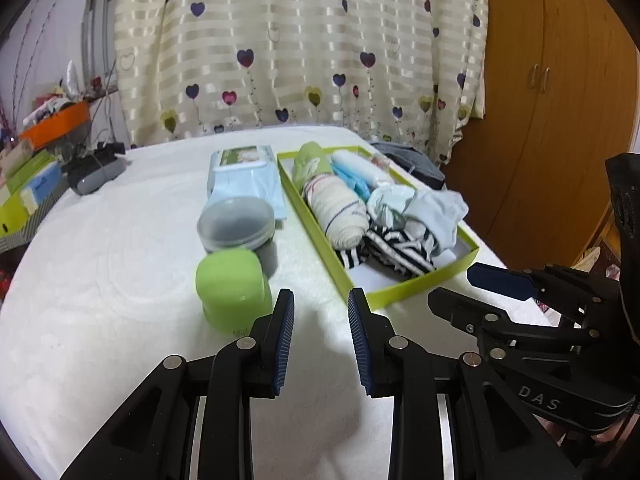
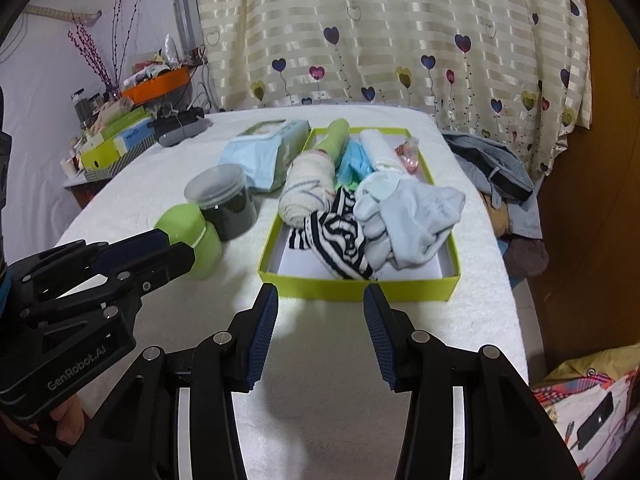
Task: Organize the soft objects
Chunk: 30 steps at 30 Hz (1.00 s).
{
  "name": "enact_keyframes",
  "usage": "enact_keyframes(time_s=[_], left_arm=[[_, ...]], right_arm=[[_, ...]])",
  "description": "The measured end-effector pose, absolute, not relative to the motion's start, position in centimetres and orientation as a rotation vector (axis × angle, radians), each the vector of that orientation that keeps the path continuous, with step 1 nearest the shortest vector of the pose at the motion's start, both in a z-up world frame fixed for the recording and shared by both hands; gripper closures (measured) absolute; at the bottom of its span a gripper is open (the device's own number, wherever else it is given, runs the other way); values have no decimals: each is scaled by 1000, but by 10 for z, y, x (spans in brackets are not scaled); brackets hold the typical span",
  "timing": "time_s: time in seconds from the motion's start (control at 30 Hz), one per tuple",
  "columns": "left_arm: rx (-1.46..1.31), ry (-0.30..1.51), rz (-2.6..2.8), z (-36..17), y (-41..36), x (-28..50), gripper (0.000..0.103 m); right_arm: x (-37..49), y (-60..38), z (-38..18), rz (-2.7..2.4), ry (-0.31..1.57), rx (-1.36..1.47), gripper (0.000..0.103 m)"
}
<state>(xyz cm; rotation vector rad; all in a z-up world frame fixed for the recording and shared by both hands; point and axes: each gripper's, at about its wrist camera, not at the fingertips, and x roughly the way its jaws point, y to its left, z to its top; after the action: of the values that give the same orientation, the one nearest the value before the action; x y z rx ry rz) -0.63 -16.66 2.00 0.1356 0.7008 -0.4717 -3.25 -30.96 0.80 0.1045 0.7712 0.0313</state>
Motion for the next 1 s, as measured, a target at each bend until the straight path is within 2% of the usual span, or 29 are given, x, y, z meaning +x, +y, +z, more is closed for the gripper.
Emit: enact_keyframes(time_s=[0.07, 0.47, 1.0], left_arm=[[136, 712, -468, 16, -166, -7, 76], [146, 773, -445, -10, -166, -8, 76], [146, 839, -388, -30, -160, 10, 76]], right_arm=[[-31, -308, 1, 27, 788, 97, 47], [-22, -311, -31, -19, 867, 80, 47], [-12, -311, -37, -45, 867, 57, 45]])
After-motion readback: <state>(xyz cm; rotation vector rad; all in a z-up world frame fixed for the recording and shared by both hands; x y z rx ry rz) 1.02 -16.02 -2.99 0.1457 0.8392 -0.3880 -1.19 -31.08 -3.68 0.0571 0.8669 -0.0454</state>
